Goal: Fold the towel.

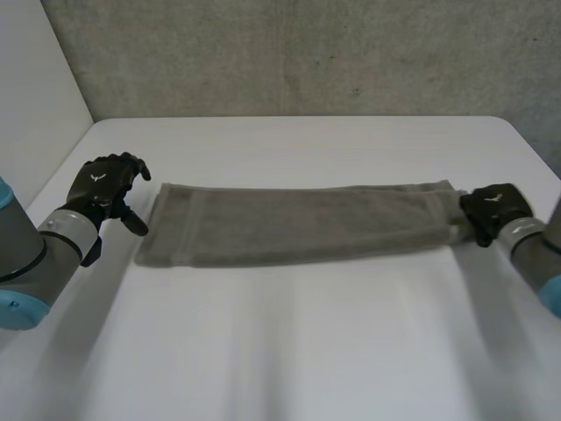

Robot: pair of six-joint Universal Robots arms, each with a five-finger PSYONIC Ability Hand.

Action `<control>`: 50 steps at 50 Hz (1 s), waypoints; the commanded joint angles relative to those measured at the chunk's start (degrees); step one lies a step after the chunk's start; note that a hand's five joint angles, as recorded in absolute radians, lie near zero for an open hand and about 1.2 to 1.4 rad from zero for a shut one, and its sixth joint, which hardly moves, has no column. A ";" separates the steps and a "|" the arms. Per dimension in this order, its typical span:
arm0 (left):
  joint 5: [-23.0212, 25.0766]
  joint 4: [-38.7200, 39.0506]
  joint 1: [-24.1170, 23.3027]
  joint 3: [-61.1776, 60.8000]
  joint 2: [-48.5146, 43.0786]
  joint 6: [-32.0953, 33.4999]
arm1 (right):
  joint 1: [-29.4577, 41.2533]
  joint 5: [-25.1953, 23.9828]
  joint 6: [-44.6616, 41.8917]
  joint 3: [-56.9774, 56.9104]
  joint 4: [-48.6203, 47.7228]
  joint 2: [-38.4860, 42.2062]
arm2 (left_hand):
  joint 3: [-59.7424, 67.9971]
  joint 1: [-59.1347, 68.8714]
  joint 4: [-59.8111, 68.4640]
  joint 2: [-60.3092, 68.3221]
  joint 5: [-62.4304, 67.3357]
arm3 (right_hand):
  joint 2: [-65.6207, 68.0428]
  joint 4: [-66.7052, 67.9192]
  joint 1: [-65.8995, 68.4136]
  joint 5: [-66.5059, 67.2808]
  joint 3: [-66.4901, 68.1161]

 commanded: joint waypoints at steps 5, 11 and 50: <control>-0.02 0.01 0.29 -0.21 0.27 0.00 | -13.41 -0.90 -14.75 -7.51 9.44 -2.35 | -4.04 -3.82 -3.86 -3.44 -1.45 | 5.41 3.42 5.00 3.82 3.98; -0.02 0.01 -0.06 -0.21 0.27 0.00 | -12.10 -0.29 -14.68 -11.14 12.18 -4.37 | -4.04 -3.82 -3.86 -3.44 -1.45 | 5.41 3.42 5.00 3.82 3.98; 0.33 0.01 -1.73 -1.18 0.71 0.00 | 36.18 17.65 4.36 -35.87 24.05 7.52 | -4.71 -4.49 -4.54 -4.11 -2.12 | -57.45 -59.43 -57.85 -59.03 -58.87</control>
